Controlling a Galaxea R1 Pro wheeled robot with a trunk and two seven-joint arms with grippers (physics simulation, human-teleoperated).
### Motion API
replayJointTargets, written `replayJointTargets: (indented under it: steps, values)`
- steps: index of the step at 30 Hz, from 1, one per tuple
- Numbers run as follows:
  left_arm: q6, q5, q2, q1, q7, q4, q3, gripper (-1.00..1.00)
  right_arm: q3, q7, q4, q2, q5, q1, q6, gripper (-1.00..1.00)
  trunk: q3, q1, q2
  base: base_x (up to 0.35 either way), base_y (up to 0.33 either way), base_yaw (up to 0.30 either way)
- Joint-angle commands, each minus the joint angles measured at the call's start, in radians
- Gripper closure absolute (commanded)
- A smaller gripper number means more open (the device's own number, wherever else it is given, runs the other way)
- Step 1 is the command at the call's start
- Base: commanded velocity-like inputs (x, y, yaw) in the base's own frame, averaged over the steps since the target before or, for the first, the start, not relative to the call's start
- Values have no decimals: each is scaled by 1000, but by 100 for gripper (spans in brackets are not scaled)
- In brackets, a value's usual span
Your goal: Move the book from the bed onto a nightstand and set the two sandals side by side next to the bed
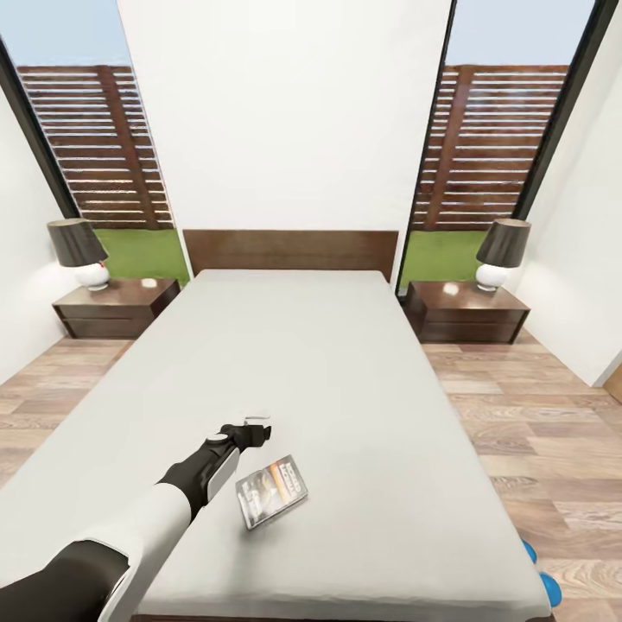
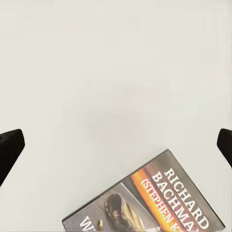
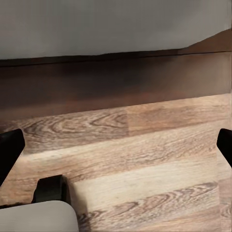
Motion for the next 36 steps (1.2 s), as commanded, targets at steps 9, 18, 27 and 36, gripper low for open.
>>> replayJointTargets:
  steps: [9, 18, 27, 36]
  values:
    - [5, 10, 1, 0, 6, 0, -8, -100, -6, -2, 1, 0, 12, 9, -2, -100, -1, 0, 0, 77, 0, 0]
    - [5, 9, 1, 0, 9, 1, -8, -100, -6, -2, 1, 0, 12, 11, -2, -100, -1, 0, 0, 15, 0, 0]
    - [5, 9, 1, 0, 11, -2, -8, -100, -6, -1, 0, -1, 11, 12, -2, -100, -1, 0, 0, 3, 0, 0]
    - [5, 9, 1, 0, 13, -3, -8, -100, -7, -3, 0, -1, 11, 12, -2, -100, -1, 0, 0, 0, 0, 0]
